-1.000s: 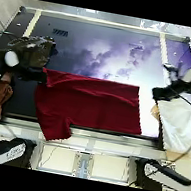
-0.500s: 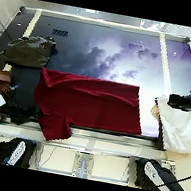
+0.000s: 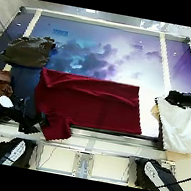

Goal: Fold the shirts.

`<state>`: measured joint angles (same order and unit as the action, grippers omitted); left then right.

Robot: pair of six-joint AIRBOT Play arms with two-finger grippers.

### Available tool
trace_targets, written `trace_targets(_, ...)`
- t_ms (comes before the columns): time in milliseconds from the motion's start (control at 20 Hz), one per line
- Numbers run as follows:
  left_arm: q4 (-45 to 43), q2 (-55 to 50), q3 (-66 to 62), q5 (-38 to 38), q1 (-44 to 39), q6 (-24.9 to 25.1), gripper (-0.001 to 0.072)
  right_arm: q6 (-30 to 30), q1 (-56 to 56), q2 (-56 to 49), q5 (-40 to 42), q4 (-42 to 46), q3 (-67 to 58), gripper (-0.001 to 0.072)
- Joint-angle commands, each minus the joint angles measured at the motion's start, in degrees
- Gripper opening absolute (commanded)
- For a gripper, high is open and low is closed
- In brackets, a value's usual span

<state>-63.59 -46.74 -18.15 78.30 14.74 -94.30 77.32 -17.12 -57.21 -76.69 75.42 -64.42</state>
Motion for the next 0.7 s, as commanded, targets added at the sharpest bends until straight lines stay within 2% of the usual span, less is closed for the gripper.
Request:
trace_targets(0, 3.4, -3.9, 0.2, -2.6, 0.0, 2.3, 0.0585, 0.0, 0.0, 0.1, 0.2, -0.5, 0.0, 0.0267)
trace_targets(350, 3.5, -7.4, 0.2, -3.2, 0.0, 3.7, 0.0567, 0.0, 0.0, 0.1, 0.2, -0.8, 0.0, 0.0267)
trace_targets(450, 3.5, -7.4, 0.2, -4.5, 0.0, 3.7, 0.037, 0.0, 0.0, 0.1, 0.2, -0.9, 0.0, 0.0266)
trace_targets(500, 3.5, -7.4, 0.2, -5.0, 0.0, 3.7, 0.034, 0.0, 0.0, 0.1, 0.2, -0.9, 0.0, 0.0266)
trace_targets(650, 3.5, -7.3, 0.2, -5.2, 0.0, 3.7, 0.0336, 0.0, 0.0, 0.1, 0.2, -0.9, 0.0, 0.0266)
